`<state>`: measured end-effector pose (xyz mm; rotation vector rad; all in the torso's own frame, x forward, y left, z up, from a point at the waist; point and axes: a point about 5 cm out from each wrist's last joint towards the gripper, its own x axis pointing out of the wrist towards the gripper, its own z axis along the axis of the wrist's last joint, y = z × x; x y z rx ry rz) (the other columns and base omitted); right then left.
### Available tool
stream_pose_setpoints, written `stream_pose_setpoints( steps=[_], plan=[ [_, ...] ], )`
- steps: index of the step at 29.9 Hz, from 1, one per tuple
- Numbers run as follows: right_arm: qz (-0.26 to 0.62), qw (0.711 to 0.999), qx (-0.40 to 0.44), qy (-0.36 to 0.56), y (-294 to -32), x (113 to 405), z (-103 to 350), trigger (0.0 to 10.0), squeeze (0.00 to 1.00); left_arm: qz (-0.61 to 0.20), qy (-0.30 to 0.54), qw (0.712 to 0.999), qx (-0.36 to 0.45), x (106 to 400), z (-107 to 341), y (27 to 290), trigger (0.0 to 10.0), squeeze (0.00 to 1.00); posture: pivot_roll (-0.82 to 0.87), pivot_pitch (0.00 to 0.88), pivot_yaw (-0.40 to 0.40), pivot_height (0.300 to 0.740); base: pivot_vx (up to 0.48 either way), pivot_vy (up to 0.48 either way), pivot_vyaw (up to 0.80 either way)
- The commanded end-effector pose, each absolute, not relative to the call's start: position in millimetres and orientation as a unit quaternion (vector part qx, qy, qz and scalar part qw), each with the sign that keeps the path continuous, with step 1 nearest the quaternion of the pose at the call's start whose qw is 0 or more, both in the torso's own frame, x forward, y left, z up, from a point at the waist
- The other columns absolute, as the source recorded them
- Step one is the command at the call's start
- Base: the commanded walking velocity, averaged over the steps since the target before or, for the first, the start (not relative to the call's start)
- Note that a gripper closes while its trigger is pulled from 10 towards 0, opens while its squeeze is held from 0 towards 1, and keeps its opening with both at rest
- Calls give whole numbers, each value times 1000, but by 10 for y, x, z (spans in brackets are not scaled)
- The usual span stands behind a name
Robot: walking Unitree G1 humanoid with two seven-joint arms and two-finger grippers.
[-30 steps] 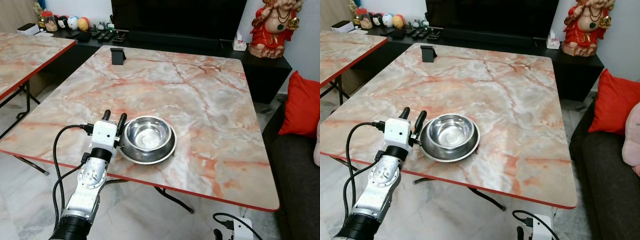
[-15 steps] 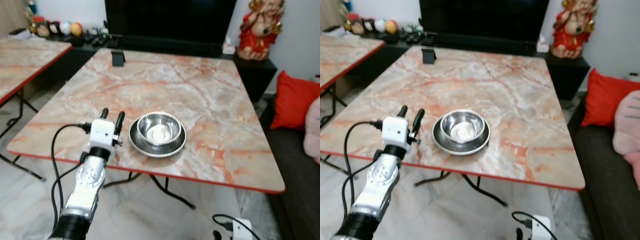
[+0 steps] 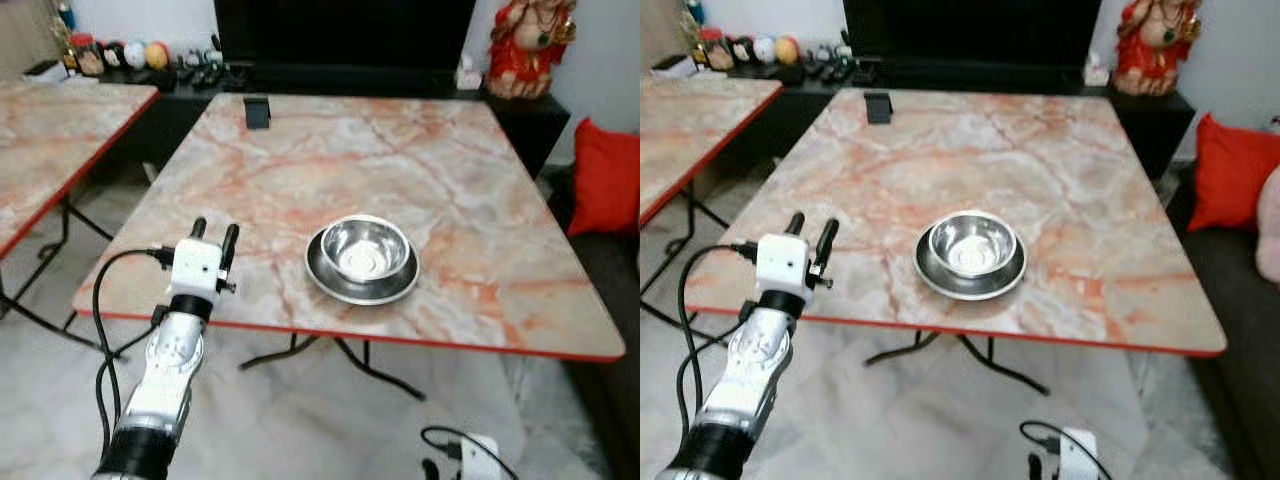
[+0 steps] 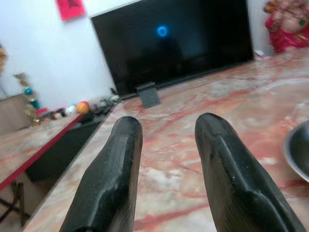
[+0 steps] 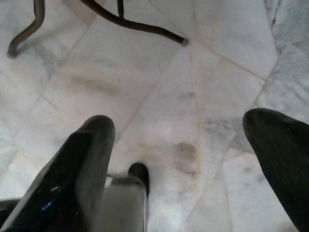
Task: Setting the table
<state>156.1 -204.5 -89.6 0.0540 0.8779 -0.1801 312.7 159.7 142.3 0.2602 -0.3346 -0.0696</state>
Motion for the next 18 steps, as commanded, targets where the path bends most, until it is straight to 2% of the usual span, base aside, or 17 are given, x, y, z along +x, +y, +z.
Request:
stream_pose_setpoints(
  steps=[1, 18],
  plan=[
    [-88, 900, 29, 426, -2025, 1546, -905, 10000, 0, -36, -174, 975, 134, 3142, 1470, 1604, 10000, 0, -6, 0, -12, 740, 0, 349, 0],
    [-87, 900, 27, 425, -2038, 1558, -898, 10000, 0, -14, -162, 979, 119, 3128, 1426, 1696, 10000, 0, -6, 0, -16, 740, 0, 347, 0]
  ],
)
